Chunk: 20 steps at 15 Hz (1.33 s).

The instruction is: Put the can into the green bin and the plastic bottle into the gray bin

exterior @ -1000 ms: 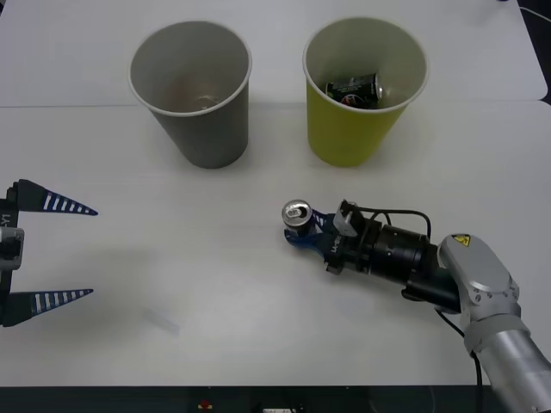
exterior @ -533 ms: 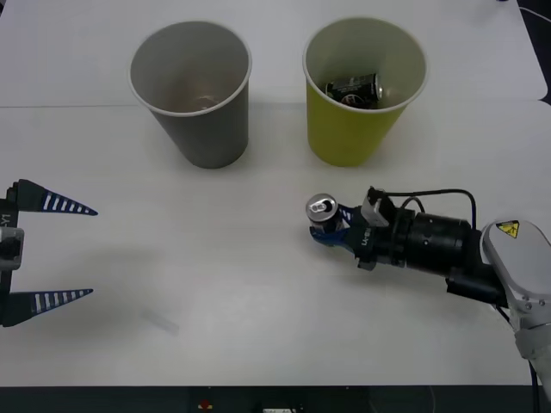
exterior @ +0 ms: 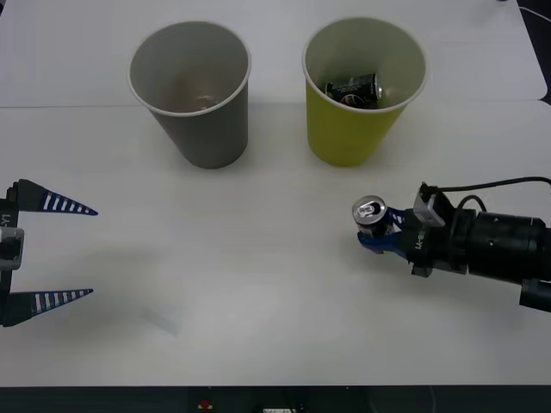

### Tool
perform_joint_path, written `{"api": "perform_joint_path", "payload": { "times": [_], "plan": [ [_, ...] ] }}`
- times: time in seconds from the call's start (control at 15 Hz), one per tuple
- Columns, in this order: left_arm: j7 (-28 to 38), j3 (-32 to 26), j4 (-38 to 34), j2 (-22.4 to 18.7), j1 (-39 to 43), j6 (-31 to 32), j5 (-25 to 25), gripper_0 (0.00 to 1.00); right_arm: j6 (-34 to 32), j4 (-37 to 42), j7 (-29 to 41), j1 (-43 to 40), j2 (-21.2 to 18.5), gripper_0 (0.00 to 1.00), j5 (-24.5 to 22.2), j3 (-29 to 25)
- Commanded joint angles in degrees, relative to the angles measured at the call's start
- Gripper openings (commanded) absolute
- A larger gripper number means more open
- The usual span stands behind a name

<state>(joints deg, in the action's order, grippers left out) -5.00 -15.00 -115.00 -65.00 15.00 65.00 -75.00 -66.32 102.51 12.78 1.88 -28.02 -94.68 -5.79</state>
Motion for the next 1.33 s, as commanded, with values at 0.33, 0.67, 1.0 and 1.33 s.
{"api": "perform_joint_path", "payload": {
  "times": [0.33, 0.67, 1.0, 1.33],
  "plan": [
    [0.0, 0.0, 0.0, 0.0, 0.0, 0.0, 0.0, 1.0, -13.66, 13.16, 9.72, -3.99, 1.91, 0.0, -6.49, -13.11],
    [0.0, 0.0, 0.0, 0.0, 0.0, 0.0, 0.0, 1.0, -14.19, 22.82, 19.91, -7.86, -2.83, 0.0, -6.49, -14.78],
    [0.0, 0.0, 0.0, 0.0, 0.0, 0.0, 0.0, 1.0, -14.19, 33.28, 33.01, -11.2, -6.17, 0.0, -6.4, -16.36],
    [0.0, 0.0, 0.0, 0.0, 0.0, 0.0, 0.0, 1.0, -13.84, 36.97, 46.54, -5.93, -13.12, 0.0, -6.49, -16.27]
  ]
}}
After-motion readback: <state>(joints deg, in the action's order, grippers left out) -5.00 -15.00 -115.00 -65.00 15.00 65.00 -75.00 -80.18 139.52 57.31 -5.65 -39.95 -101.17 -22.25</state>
